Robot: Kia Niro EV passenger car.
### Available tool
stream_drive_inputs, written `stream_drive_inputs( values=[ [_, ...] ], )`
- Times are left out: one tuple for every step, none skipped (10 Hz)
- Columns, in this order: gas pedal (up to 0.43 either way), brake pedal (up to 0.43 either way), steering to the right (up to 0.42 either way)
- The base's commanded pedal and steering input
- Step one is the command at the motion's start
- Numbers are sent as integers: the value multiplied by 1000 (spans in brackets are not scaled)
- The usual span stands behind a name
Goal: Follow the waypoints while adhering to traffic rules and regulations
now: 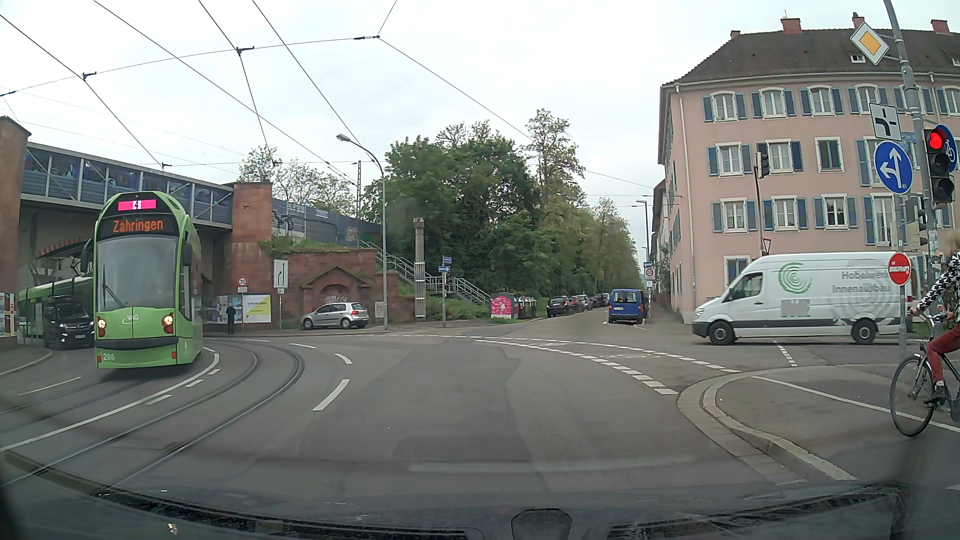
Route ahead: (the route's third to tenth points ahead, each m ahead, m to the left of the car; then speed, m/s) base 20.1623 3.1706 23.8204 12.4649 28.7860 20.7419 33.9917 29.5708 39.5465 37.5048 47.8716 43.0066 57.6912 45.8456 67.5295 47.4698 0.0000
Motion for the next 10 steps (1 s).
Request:
stream_drive_inputs(
  values=[
    [0, 244, -8],
    [0, 244, -8],
    [0, 238, -8],
    [0, 244, -8],
    [0, 244, -8],
    [0, 238, -8],
    [0, 238, -8],
    [0, 244, -8],
    [0, 244, -8],
    [0, 238, -8]
  ],
)
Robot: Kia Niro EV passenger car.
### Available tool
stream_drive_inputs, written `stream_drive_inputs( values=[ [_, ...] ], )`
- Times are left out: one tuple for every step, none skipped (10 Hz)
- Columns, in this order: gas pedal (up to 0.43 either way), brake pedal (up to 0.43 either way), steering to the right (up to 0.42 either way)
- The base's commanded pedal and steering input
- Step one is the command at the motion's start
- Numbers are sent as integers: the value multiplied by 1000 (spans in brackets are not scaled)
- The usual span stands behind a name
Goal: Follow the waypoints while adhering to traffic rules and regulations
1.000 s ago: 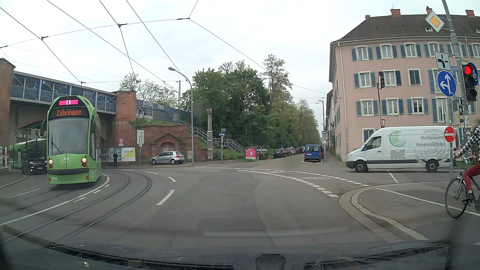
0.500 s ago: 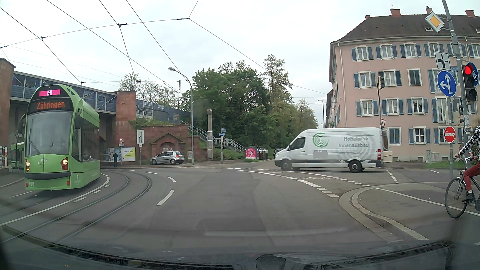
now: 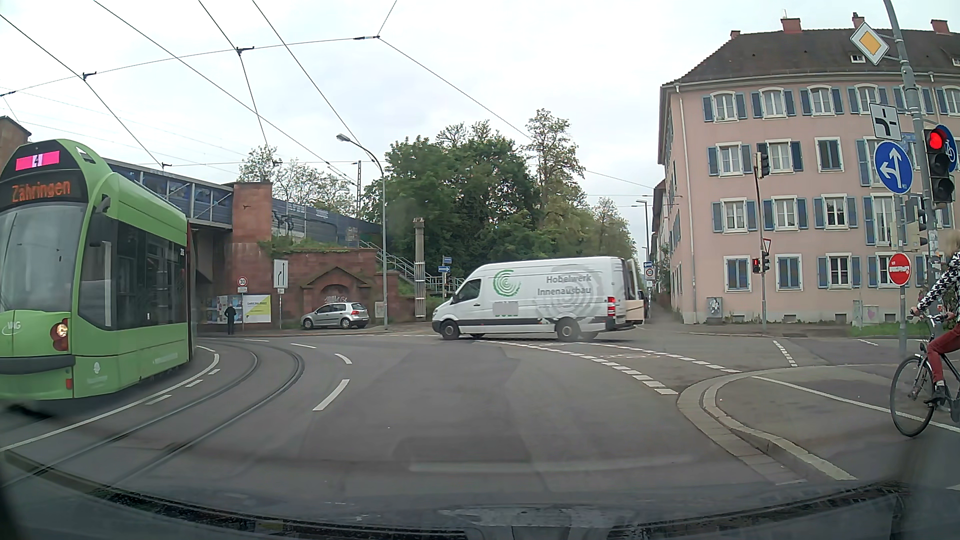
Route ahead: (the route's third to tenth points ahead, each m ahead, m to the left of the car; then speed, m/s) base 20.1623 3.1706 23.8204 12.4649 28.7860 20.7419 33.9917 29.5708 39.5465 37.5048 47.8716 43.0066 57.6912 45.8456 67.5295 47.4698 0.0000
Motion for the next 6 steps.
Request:
stream_drive_inputs(
  values=[
    [0, 244, -8],
    [0, 238, -8],
    [0, 238, -8],
    [0, 244, -8],
    [0, 244, -8],
    [0, 244, -8]
  ],
)
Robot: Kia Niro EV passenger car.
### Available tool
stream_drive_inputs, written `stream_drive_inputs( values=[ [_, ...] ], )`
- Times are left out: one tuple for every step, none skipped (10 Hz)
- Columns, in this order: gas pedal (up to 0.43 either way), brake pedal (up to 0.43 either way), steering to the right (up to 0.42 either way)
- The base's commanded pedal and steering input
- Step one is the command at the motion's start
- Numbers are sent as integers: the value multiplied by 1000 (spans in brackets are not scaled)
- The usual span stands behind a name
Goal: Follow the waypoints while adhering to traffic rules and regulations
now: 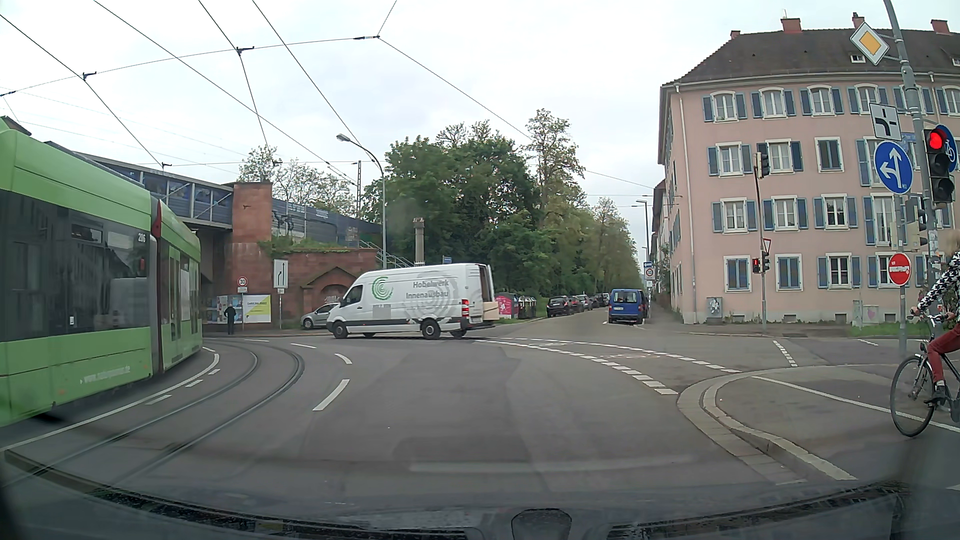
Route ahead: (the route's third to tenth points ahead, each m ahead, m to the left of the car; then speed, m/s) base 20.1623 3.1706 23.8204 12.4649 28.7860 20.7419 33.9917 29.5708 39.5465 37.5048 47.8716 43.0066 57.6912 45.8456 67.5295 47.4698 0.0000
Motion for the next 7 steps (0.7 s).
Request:
stream_drive_inputs(
  values=[
    [0, 244, -8],
    [0, 244, -8],
    [0, 244, -8],
    [0, 244, -8],
    [0, 244, -8],
    [0, 244, -8],
    [0, 244, -8]
  ],
)
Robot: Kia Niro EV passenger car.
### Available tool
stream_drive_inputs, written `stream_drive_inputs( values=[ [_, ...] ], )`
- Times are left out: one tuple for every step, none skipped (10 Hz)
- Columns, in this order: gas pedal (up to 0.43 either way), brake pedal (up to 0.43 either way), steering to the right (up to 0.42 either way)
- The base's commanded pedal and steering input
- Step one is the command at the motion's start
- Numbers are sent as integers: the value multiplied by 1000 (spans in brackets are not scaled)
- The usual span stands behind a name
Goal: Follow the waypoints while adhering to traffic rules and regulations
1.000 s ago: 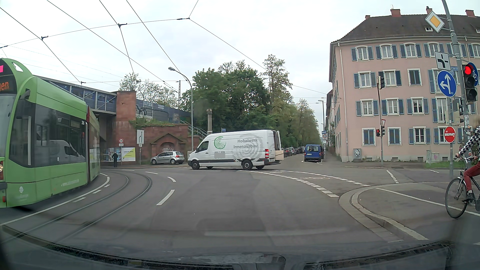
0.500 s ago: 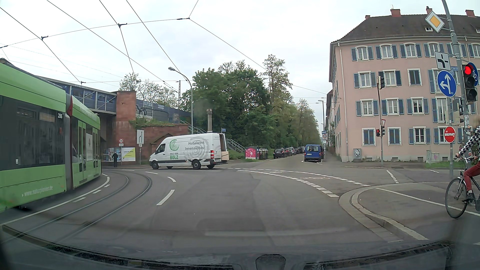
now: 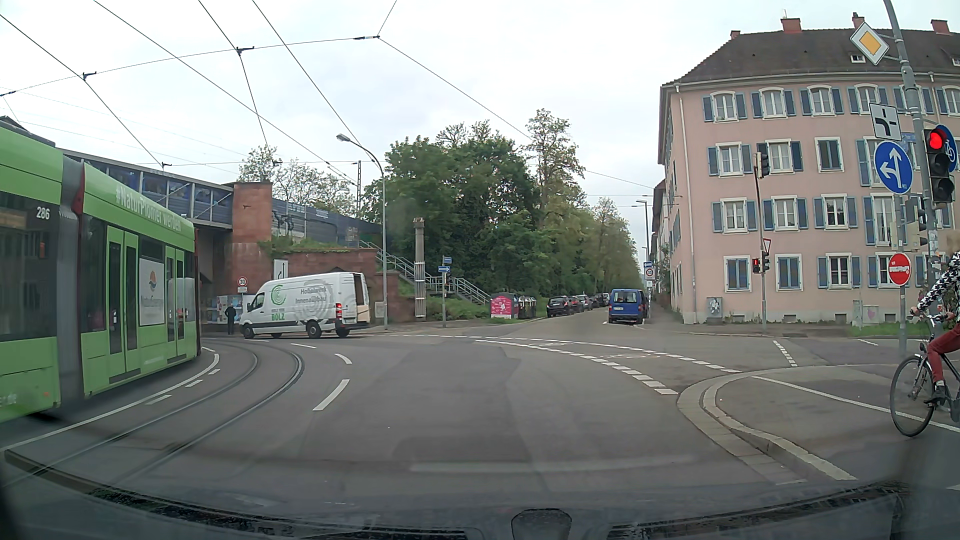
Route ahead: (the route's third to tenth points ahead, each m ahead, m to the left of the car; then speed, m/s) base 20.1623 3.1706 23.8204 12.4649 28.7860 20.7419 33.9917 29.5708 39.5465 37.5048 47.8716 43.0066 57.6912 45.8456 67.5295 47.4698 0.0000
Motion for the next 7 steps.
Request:
stream_drive_inputs(
  values=[
    [0, 244, -8],
    [0, 238, -8],
    [0, 244, -8],
    [0, 244, -8],
    [0, 238, -8],
    [0, 244, -8],
    [0, 238, -8]
  ],
)
